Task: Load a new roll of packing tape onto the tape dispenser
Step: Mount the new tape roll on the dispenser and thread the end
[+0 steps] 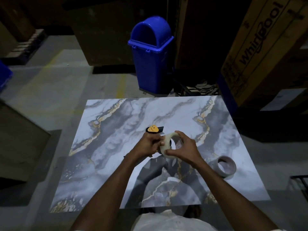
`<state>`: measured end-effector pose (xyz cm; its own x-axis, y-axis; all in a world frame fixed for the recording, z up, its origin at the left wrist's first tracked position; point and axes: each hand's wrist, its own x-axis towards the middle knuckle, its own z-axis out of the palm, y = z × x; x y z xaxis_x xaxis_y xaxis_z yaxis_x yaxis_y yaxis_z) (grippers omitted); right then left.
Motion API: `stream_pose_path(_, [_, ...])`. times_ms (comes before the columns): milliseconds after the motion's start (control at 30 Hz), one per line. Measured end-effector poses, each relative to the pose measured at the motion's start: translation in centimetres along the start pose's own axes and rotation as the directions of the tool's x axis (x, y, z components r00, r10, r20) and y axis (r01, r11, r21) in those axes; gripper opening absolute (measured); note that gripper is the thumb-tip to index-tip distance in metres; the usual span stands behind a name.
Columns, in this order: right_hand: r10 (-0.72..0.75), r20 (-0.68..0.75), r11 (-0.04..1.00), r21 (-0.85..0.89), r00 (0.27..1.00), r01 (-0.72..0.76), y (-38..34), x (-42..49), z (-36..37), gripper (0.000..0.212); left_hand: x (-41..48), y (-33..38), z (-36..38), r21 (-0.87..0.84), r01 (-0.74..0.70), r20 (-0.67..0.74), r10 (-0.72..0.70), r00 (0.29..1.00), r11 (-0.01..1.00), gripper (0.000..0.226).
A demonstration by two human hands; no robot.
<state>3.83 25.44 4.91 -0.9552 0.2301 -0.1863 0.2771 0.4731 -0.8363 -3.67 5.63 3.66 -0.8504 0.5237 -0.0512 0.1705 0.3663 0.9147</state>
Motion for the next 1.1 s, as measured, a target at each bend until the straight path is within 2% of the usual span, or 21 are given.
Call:
stream_pose_path(67, [0.007, 0.005, 1.000, -0.004, 1.000, -0.007, 0.0, 0.0, 0.2, 0.107, 0.0, -0.3, 0.1, 0.050, -0.046, -0.016, 0.047, 0.999, 0.998, 0.016])
stream_pose_path(167, [0.026, -0.001, 1.000, 0.003, 1.000, -0.026, 0.0, -0.1, 0.4, 0.106, 0.0, -0.5, 0.1, 0.196, -0.176, -0.051, 0.190, 0.981, 0.965, 0.018])
stream_pose_path(367, [0.067, -0.024, 0.998, 0.003, 0.997, -0.067, -0.1, -0.2, 0.7, 0.092, 0.0, -1.0, 0.0, 0.363, -0.282, -0.053, 0.322, 0.945, 0.888, 0.017])
stream_pose_path(500, [0.087, -0.066, 0.996, 0.003, 0.994, -0.087, -0.9, -0.6, 0.8, 0.072, 0.3, -1.0, 0.2, 0.464, -0.377, -0.038, 0.443, 0.895, 0.802, 0.011])
stream_pose_path(600, [0.091, -0.081, 0.996, -0.001, 0.993, -0.092, -1.4, -0.9, 1.0, 0.066, 0.2, -0.8, 0.5, 0.489, -0.398, -0.017, 0.465, 0.885, 0.776, 0.009])
stream_pose_path(800, [0.137, -0.096, 0.990, -0.032, 0.986, -0.140, -1.4, -1.4, 1.5, 0.094, 0.3, -0.5, 0.5, 0.494, -0.451, 0.073, 0.482, 0.873, 0.743, 0.011])
stream_pose_path(867, [0.134, -0.104, 0.989, -0.047, 0.986, -0.139, -1.4, -1.6, 1.6, 0.091, 0.3, -0.8, 0.5, 0.470, -0.447, 0.089, 0.462, 0.882, 0.762, 0.007])
stream_pose_path(1000, [0.120, -0.127, 0.990, -0.053, 0.985, -0.128, -1.7, -2.0, 1.7, 0.071, -0.2, -1.3, 0.8, 0.472, -0.394, 0.047, 0.423, 0.905, 0.789, 0.009])
stream_pose_path(1100, [0.131, -0.128, 0.990, -0.037, 0.983, -0.137, -1.6, -2.3, 1.8, 0.084, -0.5, -1.1, 1.2, 0.431, -0.384, 0.012, 0.421, 0.907, 0.817, 0.012])
